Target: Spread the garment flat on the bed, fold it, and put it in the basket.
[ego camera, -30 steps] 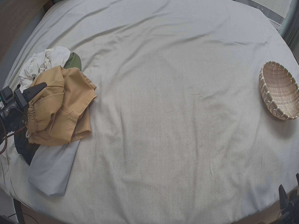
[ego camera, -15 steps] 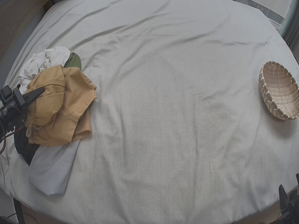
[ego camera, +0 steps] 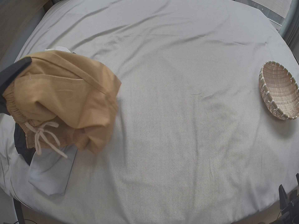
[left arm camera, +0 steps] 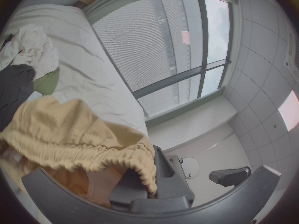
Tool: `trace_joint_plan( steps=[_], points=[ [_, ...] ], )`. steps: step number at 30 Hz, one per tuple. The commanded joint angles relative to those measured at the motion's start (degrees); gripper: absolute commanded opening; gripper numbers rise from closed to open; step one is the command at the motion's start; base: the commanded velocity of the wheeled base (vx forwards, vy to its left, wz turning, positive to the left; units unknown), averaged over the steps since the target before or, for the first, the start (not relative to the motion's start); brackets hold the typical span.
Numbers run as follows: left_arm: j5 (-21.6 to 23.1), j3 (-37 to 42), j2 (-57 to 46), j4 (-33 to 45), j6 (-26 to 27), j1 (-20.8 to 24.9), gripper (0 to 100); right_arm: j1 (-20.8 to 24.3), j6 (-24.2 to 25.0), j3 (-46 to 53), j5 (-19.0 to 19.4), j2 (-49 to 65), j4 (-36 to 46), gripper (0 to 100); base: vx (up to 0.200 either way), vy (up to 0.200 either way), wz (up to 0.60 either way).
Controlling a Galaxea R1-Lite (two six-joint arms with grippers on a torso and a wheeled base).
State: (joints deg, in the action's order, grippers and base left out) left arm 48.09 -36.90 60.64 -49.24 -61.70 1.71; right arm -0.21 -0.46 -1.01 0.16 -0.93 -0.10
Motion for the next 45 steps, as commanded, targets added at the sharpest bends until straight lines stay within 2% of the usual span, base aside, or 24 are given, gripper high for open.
trace_joint_plan(
  steps=[1, 2, 3, 5, 8, 9, 10, 13, 17, 19, 27, 31, 36, 45],
  points=[
    [-0.63, -1.07, -2.36, 0.19, 2.90, 4.45, 0, -0.06, -0.06, 1.01, 0.02, 0.93, 0.01, 100, 0.000, 0.000, 0.00],
    [-0.63, -1.07, -2.36, 0.19, 2.90, 4.45, 0, -0.06, -0.06, 1.01, 0.02, 0.93, 0.01, 100, 0.000, 0.000, 0.00],
    [-1.25, -1.07, -1.57, 0.28, 5.45, 7.26, 0, -0.06, -0.06, 1.01, 0.02, 0.93, 0.01, 100, 0.000, 0.000, 0.00],
    [-2.48, -1.07, -0.43, 0.37, 7.82, 9.10, 0, -0.06, -0.06, 1.01, 0.02, 0.93, 0.01, 100, 0.000, 0.000, 0.00],
    [-7.66, -2.03, 3.08, 0.37, 14.59, 15.61, 0, -0.06, -0.06, 1.01, 0.02, 0.93, 0.01, 100, 0.000, 0.000, 0.00],
    [-7.66, -2.03, 3.08, 0.37, 14.59, 15.61, 0, -0.06, -0.06, 1.01, 0.02, 0.93, -0.08, 100, 0.000, 0.000, 0.00],
    [-10.83, -2.65, 5.46, 0.37, 18.01, 19.12, 0, -0.06, -0.06, 1.01, 0.02, 0.93, -0.08, 100, 0.000, 0.000, 0.00],
    [-16.01, -4.14, 8.97, 0.37, 23.02, 25.89, 0, -0.06, -0.06, 1.01, 0.02, 0.93, 0.01, 100, 0.000, 0.000, 0.00],
    [-22.69, -6.08, 11.61, 0.28, 26.89, 34.77, 0, -0.06, 0.02, 1.01, 0.02, 0.93, -0.08, 100, 0.000, 0.000, 0.00],
    [-24.27, -8.01, 12.31, 0.19, 27.60, 37.58, 0, -0.06, 0.02, 1.01, 0.02, 0.93, -0.08, 100, 0.000, 0.000, 0.00],
    [-23.75, -15.39, 12.58, 0.63, 27.60, 39.51, 0, -0.06, 0.02, 1.01, 0.02, 0.93, -0.08, 100, 0.000, 0.000, 0.00],
    [-23.22, -19.44, 13.28, 3.80, 27.60, 40.22, 0, -0.06, 0.02, 1.01, 0.02, 0.93, -0.08, 100, 0.000, 0.000, 0.00],
    [-20.32, -27.08, 13.46, 8.02, 27.51, 41.27, 0, -0.06, 0.02, 1.01, 0.02, 0.93, -0.08, 100, 0.000, 0.000, 0.00],
    [-20.05, -40.18, 14.07, 17.60, 27.16, 45.14, 0, -0.06, 0.02, 1.01, 0.02, 0.93, -0.08, 100, 0.000, 0.000, 0.00]
  ],
)
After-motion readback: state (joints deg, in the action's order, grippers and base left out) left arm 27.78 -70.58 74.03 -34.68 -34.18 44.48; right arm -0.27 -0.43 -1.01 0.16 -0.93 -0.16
